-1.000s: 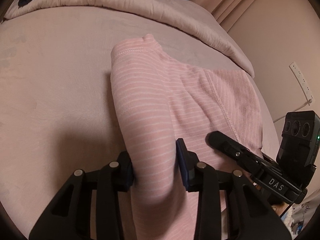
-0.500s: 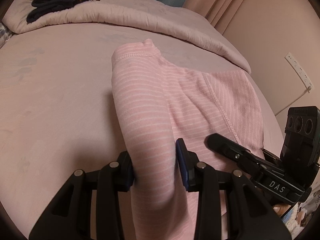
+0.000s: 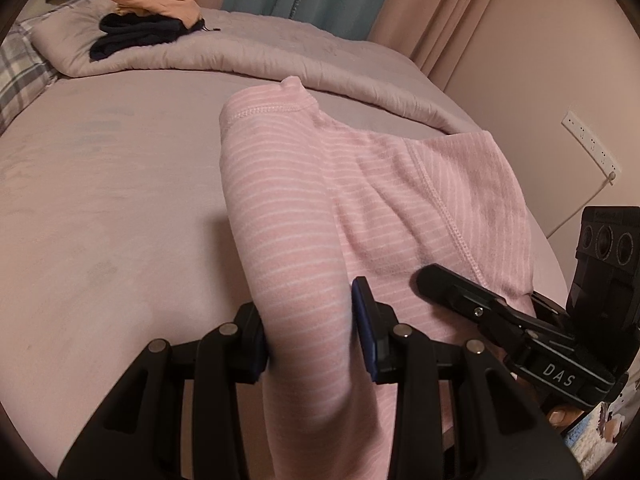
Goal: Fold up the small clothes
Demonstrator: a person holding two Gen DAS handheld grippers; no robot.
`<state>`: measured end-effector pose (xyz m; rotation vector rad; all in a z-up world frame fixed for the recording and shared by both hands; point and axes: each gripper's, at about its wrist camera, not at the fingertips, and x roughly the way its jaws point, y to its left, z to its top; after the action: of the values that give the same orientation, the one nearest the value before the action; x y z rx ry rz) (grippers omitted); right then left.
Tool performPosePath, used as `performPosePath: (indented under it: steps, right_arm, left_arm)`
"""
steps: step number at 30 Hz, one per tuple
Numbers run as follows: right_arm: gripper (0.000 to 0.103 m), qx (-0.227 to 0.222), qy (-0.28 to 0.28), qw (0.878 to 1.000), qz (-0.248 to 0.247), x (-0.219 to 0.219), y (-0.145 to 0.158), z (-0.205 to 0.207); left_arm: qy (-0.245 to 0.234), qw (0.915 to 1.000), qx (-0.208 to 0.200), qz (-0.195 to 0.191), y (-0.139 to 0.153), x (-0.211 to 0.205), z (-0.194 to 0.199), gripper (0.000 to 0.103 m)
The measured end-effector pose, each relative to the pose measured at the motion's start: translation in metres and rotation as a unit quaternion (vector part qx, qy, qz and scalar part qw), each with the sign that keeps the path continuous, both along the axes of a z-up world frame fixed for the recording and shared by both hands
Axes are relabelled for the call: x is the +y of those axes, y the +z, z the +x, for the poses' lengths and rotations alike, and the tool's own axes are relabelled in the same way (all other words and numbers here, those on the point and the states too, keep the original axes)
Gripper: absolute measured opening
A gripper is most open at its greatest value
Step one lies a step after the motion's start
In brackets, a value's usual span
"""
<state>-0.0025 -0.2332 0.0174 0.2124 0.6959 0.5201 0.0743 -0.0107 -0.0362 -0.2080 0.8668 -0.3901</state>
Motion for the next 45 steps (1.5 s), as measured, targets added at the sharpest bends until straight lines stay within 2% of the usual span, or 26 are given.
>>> performPosePath:
  steps: [11,21,45]
  right_arm:
    - [0.030,-0.017,0.036,0.999,-0.002,0.023,0.010,-0.014]
    - [0.030,-0.034,0.054,0.998,-0.011,0.039,0.014,-0.011]
    - [0.030,-0.051,0.068,0.995,-0.045,0.071,0.010,0.018]
  left_arm:
    - [0.029,0.9994,-0.017,-0.003,0.011,0.016,-0.036,0.035]
    - [0.047,0.9985,-0.028,-0.006,0.015,0.035,-0.038,0.035]
    - [0.064,0.9974,-0.033,0.000,0.006,0.063,0.009,0.035]
